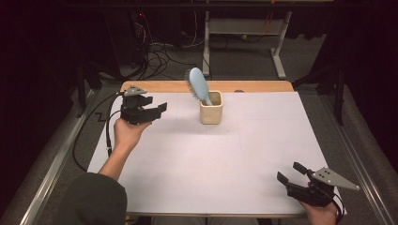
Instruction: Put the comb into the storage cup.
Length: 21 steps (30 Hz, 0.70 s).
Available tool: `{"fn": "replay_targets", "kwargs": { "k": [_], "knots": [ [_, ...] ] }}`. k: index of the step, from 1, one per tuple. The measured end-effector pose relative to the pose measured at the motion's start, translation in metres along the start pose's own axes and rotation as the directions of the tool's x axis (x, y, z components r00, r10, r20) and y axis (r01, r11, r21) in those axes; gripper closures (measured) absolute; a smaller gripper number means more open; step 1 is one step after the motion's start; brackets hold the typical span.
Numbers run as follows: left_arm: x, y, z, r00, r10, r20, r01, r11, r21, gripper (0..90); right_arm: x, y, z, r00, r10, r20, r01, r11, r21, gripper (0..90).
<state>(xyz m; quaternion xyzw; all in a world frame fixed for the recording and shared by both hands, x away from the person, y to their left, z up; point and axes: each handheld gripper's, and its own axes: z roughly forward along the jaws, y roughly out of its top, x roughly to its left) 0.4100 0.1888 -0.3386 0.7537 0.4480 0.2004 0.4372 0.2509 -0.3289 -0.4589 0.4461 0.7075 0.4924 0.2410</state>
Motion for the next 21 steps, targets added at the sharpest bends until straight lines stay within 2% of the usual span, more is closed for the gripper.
{"fn": "replay_targets", "kwargs": {
  "k": [13,21],
  "knots": [
    [0.003,-0.008,-0.007,1.0000,-0.004,-0.006,0.004,1.0000,-0.005,37.1,0.000,0.000,0.000,1.0000,-0.002,0.000,0.002,1.000,0.000,24.4],
    [0.003,-0.014,-0.014,0.9999,0.010,-0.013,-0.010,0.9999,-0.006,37.0,0.000,0.000,-0.001,1.0000,0.002,0.003,-0.002,1.000,-0.002,24.4]
  ]
}}
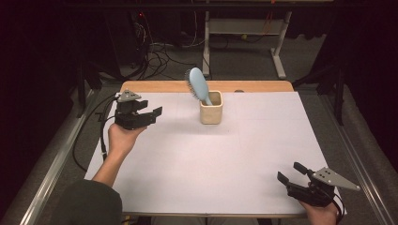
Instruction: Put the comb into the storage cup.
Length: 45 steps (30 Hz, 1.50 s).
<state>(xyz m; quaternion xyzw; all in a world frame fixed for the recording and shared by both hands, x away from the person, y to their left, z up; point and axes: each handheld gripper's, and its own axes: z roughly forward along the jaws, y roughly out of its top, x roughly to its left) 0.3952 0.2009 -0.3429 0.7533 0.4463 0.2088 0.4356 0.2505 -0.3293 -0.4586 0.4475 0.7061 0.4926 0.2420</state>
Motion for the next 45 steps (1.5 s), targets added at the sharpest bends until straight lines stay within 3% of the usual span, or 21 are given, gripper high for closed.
{"fn": "replay_targets", "kwargs": {
  "k": [12,30,45],
  "knots": [
    [0.004,-0.007,-0.014,0.9999,-0.016,0.003,0.016,0.9995,-0.027,37.0,0.000,0.000,0.000,1.0000,-0.002,0.000,0.002,1.000,-0.002,24.4],
    [-0.002,-0.017,-0.028,0.9999,0.015,0.002,-0.015,0.9996,-0.025,36.8,0.000,0.000,-0.001,1.0000,0.000,0.003,0.000,1.000,-0.003,24.4],
    [0.000,-0.030,-0.040,0.9999,-0.006,0.010,0.006,0.9991,-0.042,36.6,0.000,0.000,0.000,1.0000,-0.001,0.002,0.001,1.000,-0.002,24.4]
  ]
}}
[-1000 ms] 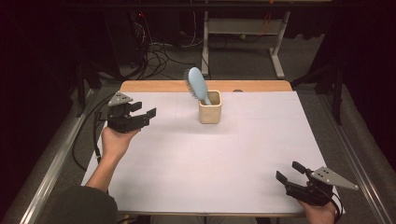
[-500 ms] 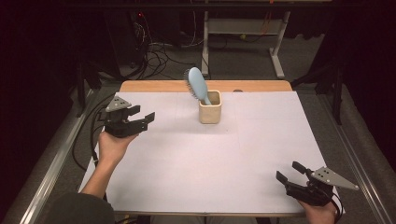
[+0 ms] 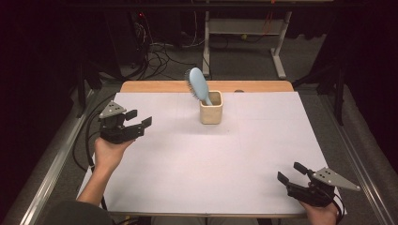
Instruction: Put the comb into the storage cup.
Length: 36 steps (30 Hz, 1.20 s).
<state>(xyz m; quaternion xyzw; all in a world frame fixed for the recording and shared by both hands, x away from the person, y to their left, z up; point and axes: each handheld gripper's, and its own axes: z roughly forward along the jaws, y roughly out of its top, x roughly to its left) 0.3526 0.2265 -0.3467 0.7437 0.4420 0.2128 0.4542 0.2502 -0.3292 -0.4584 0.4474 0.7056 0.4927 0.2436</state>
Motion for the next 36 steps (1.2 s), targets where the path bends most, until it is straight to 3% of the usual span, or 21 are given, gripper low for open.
{"fn": "replay_targets", "kwargs": {
  "k": [36],
  "knots": [
    [0.002,-0.029,-0.019,0.9997,-0.026,0.003,0.026,0.9995,-0.016,35.3,0.000,0.000,0.000,1.0000,0.002,0.005,-0.002,1.000,0.002,24.4]
  ]
}}
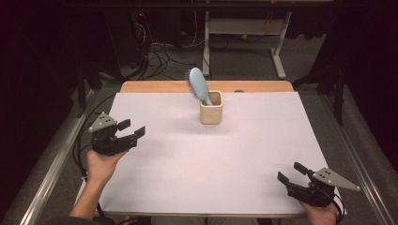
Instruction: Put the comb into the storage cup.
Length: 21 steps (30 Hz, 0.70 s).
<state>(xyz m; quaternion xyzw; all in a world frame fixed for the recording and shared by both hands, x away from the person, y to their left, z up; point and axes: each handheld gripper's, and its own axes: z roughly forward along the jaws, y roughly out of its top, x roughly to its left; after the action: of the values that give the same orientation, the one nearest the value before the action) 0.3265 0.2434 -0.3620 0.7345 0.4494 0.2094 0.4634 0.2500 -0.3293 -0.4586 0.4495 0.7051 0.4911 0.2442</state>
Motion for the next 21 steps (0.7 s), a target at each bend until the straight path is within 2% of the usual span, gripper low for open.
{"fn": "replay_targets", "kwargs": {
  "k": [21],
  "knots": [
    [0.004,-0.025,-0.012,0.9992,-0.041,-0.001,0.041,0.9990,-0.021,34.6,0.001,0.000,0.000,1.0000,-0.001,0.002,0.001,1.000,0.001,24.4]
  ]
}}
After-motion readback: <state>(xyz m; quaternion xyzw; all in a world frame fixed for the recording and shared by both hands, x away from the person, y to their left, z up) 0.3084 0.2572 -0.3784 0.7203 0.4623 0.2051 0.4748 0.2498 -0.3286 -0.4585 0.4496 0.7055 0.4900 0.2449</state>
